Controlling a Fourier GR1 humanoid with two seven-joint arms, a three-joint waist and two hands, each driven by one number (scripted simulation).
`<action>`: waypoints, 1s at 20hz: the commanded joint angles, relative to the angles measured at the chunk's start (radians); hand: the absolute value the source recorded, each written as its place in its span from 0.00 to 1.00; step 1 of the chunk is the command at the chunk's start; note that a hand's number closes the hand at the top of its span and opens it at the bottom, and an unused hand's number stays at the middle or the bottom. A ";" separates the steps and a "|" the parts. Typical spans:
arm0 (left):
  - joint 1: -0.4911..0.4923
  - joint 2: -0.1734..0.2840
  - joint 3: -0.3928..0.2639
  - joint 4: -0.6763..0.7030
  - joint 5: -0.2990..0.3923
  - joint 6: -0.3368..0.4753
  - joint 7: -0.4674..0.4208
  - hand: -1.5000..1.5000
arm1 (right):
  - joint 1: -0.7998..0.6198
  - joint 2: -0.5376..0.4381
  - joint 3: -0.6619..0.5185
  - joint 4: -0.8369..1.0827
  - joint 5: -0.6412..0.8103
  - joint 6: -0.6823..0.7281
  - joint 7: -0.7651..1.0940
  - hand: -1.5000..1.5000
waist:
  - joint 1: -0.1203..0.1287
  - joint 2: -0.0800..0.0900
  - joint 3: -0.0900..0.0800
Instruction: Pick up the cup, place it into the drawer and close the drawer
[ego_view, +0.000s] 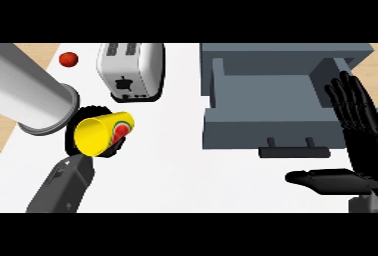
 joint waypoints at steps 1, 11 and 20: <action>-0.042 -0.039 -0.042 -0.112 -0.008 -0.029 0.002 1.00 | 0.001 -0.026 -0.036 -0.029 -0.036 0.013 0.035 0.00 | 0.004 -0.004 0.001; -0.150 -0.126 -0.159 -0.521 -0.032 0.215 0.364 1.00 | 0.047 -0.024 -0.033 -0.031 -0.019 0.024 0.007 0.00 | 0.013 -0.008 0.002; -0.325 -0.187 -0.239 -0.582 -0.123 0.381 0.595 1.00 | 0.075 -0.018 -0.050 -0.029 -0.046 0.046 -0.032 0.00 | -0.004 0.000 0.001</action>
